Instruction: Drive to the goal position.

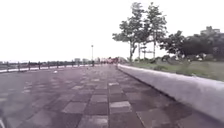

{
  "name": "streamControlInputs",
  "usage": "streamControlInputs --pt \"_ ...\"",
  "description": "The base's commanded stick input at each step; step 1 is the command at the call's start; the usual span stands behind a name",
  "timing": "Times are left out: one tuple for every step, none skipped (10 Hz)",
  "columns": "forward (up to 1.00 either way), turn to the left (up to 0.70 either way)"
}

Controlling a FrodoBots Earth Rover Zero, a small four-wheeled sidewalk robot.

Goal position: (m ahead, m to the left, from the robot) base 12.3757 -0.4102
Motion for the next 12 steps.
streamControlInputs --pt "1.0 -0.19" --pt "1.0 0.0" --pt "1.0 0.0" --pt "1.0 0.0" --pt "1.0 0.0" --pt "1.0 0.0" --pt "1.0 0.04" --pt "1.0 0.16" --pt "1.0 0.35" --pt "1.0 0.26" --pt "1.0 0.0" --pt "1.0 0.0"
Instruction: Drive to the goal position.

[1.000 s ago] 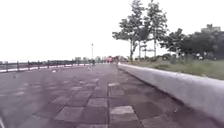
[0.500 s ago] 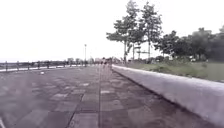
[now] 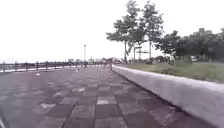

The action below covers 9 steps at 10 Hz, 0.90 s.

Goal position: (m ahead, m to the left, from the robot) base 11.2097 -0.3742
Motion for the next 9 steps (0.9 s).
streamControlInputs --pt "1.0 0.0" --pt "1.0 0.0" --pt "1.0 0.0" --pt "1.0 0.0" --pt "1.0 0.0" --pt "1.0 0.0" --pt "1.0 0.0" --pt "1.0 0.0" --pt "1.0 0.0"
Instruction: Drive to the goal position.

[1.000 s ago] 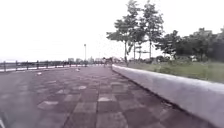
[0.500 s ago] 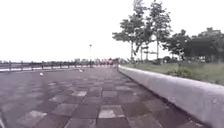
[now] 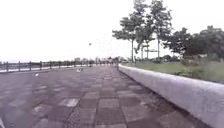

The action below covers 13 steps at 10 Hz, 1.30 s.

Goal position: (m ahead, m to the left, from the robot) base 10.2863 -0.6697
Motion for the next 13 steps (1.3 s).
streamControlInputs --pt "1.0 0.0" --pt "1.0 0.0" --pt "1.0 0.0" --pt "1.0 0.08" --pt "1.0 0.4" --pt "1.0 0.36" --pt "1.0 0.22" --pt "1.0 0.08" --pt "1.0 0.0" --pt "1.0 0.0" --pt "1.0 0.0" --pt "1.0 0.0" --pt "1.0 0.0"
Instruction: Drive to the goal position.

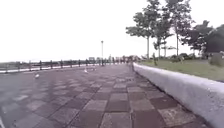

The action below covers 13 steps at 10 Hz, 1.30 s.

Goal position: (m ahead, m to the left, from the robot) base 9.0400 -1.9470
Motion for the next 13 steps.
streamControlInputs --pt "1.0 0.0" --pt "1.0 0.0" --pt "1.0 0.0" --pt "1.0 0.0" --pt "1.0 0.0" --pt "1.0 0.0" --pt "1.0 0.0" --pt "1.0 0.0" --pt "1.0 0.0" --pt "1.0 0.0" --pt "1.0 0.0" --pt "1.0 0.0" --pt "1.0 0.0"
